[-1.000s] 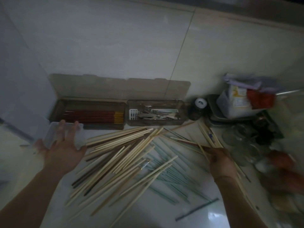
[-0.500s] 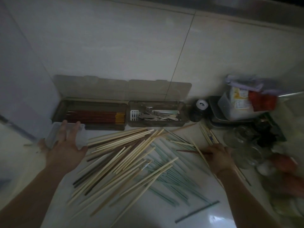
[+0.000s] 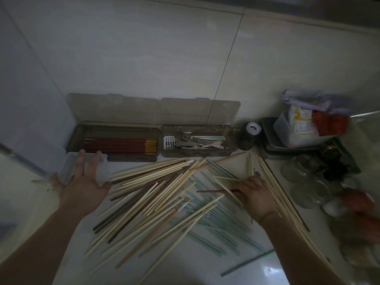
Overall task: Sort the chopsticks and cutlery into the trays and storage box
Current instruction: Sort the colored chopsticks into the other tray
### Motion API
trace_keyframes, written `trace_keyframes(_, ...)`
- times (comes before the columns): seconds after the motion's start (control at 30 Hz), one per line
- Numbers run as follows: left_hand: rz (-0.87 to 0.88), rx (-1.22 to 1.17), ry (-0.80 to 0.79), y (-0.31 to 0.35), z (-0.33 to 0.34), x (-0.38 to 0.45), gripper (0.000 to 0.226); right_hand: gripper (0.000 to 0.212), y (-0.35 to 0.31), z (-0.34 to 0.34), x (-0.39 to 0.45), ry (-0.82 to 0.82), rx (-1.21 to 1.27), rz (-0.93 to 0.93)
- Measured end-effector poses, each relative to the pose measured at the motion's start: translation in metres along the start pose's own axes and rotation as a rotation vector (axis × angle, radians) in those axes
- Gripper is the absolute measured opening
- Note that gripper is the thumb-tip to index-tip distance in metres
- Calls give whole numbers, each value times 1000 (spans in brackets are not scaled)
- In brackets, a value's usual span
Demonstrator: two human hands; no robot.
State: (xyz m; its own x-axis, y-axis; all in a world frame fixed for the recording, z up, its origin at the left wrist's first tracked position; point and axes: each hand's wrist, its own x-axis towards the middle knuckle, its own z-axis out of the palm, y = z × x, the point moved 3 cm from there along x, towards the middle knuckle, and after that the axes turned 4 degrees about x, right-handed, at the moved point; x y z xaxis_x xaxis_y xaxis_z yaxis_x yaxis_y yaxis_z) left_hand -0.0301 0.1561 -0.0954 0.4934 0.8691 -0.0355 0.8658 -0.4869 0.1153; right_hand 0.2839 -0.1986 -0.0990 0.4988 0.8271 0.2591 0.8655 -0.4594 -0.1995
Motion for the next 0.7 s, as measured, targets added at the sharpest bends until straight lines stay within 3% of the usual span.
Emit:
trace_keyframes(0.27, 18, 9, 28, -1, 2, 0, 88, 20, -54, 15, 38, 12, 43, -83)
trace_keyframes(0.53, 37, -53, -39, 2, 0, -1, 95, 26, -129, 30, 66, -147, 102, -249)
trace_keyframes(0.7, 30, -22, 17, 1, -3, -2, 91, 28, -172, 45, 78, -134, 145, -342)
